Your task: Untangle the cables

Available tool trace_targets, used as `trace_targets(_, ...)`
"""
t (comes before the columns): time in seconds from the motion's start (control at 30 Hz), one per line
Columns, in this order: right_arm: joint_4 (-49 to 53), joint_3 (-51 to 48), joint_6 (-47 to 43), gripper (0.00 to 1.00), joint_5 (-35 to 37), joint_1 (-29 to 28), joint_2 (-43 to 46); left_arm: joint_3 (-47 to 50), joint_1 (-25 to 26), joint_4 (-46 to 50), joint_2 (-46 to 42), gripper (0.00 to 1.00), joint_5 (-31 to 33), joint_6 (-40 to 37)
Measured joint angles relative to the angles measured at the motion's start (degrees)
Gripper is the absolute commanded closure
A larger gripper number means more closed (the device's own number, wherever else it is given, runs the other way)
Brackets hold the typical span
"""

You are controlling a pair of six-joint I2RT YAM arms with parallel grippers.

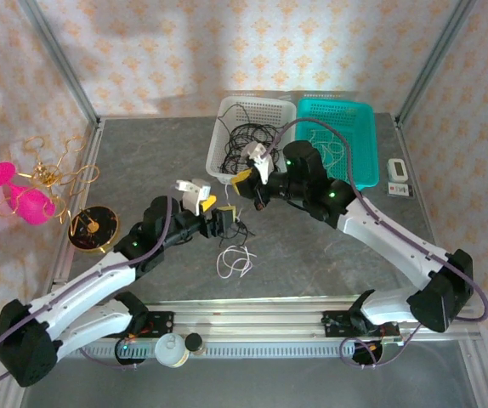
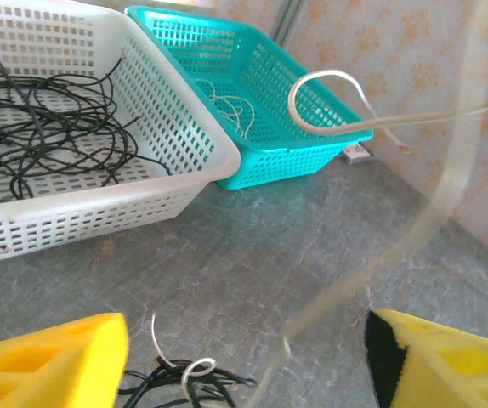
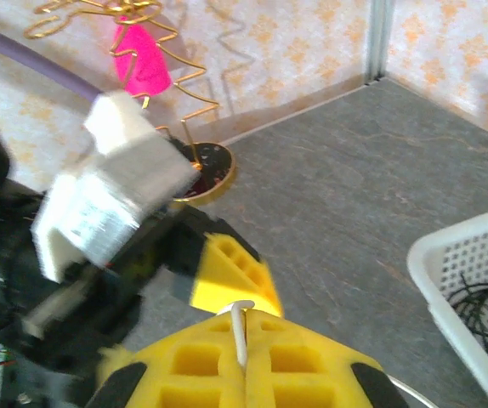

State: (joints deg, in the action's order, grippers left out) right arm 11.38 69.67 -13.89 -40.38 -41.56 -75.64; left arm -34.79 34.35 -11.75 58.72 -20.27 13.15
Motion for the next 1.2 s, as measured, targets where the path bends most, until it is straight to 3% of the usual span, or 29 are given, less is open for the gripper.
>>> trace_targets(0.1, 0.87, 0.0, 0.9, 1.0, -1.03, -0.02, 0.07, -2.34, 0.0, -1.73, 4.11, 0.94, -0.28, -1.01)
trace_targets(0.13, 1.11, 0.0, 1.25, 0.91, -1.01, -0.02, 0.17, -2.95, 0.0, -2.21, 4.92, 1.0, -0.24, -1.11)
trace_targets(0.17, 1.38, -0.02, 1.81, 0.75, -0.83, -0.02, 0.35, -3.48, 0.0, -2.8, 5.44, 1.0, -0.11, -1.07)
trace_targets(0.33, 1.66, -1.55, 5.09, 0.52, 2.32, 0.02, 3.69, -3.89, 0.0, -5.18, 4.48, 1.0, 1.88, -1.18)
trace_targets(0.53, -0.5, -8.7, 15.5, 0.45, 6.1, 2.56, 12.41, -3.89, -0.02, -5.68, 1.44, 1.0, 2.73, -1.22)
trace_targets(0.7, -2.82, -13.05, 25.64, 0.32, 9.6, 3.52, 16.98, -4.66, -0.02, -5.64, 0.59, 1.0, 2.93, -1.27)
trace_targets(1.0, -9.73, -25.11, 44.48, 0.3, 13.66, 5.38, 20.44, -7.3, 0.0, -5.22, 0.61, 1.0, 2.93, -2.34)
trace_targets(1.2, -16.04, -28.46, 53.31, 0.32, 11.58, 8.26, 18.43, -7.56, 0.0, -5.05, 0.61, 1.0, 2.84, -2.75)
